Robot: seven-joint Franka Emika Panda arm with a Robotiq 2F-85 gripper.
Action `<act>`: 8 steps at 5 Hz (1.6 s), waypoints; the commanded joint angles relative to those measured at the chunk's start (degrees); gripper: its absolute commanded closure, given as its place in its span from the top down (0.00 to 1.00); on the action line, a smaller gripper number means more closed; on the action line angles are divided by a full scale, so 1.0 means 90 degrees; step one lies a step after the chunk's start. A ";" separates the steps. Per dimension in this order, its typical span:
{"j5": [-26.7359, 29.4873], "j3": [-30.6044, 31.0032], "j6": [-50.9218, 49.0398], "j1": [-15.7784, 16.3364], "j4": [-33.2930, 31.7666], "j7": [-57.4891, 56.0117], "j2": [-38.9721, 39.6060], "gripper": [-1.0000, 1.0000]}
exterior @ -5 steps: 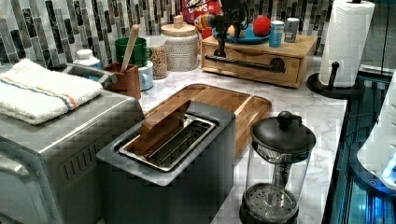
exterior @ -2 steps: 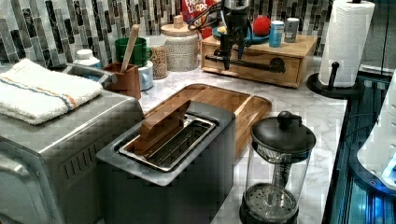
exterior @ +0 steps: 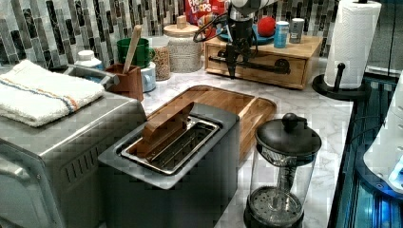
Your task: Open the drawer.
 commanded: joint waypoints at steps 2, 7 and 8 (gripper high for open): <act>0.0166 0.0340 0.0129 0.0590 0.0116 0.0915 -0.0146 1.00; -0.0288 0.0848 0.0572 0.2142 -0.0551 0.3637 -0.0200 1.00; -0.0373 0.0872 0.0457 0.2469 -0.0458 0.4066 -0.0169 1.00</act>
